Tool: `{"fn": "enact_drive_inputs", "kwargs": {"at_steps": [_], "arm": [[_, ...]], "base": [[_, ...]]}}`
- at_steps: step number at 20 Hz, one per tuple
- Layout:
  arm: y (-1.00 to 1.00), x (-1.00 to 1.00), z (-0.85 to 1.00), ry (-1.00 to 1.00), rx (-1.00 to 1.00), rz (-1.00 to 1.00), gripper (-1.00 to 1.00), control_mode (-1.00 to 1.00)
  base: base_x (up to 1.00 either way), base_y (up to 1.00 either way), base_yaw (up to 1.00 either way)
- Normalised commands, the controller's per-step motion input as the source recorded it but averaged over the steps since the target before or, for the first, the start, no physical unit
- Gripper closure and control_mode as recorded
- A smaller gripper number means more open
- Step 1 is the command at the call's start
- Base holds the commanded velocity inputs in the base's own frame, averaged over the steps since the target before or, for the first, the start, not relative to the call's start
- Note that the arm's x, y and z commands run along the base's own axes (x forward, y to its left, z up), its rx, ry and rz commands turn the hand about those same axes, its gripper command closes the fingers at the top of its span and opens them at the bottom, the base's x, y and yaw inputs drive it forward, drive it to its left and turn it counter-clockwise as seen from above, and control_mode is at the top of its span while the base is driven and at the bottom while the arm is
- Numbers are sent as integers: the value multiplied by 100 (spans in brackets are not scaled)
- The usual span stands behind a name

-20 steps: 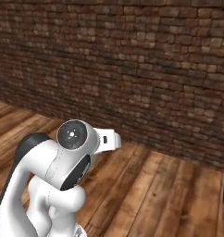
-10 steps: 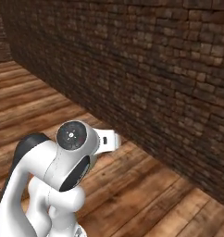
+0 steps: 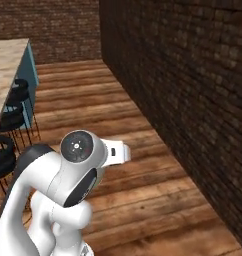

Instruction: Pick up the bowls from the cabinet and place each bowl in front of a stool on the dining counter.

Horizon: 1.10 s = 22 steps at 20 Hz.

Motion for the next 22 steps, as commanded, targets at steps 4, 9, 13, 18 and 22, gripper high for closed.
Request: {"fn": "enact_drive_inputs", "kwargs": {"at_steps": [4,9,13,18,22], "arm": [[0,0,0,0,0,0,100,100],[0,0,0,0,0,0,100,100],[0,0,0,0,0,0,100,100],[0,0,0,0,0,0,100,100],[0,0,0,0,0,0,100,100]], "base": [[60,-53,66],[67,-58,65],[87,-58,60],[96,-56,57],[97,-60,57]]}}
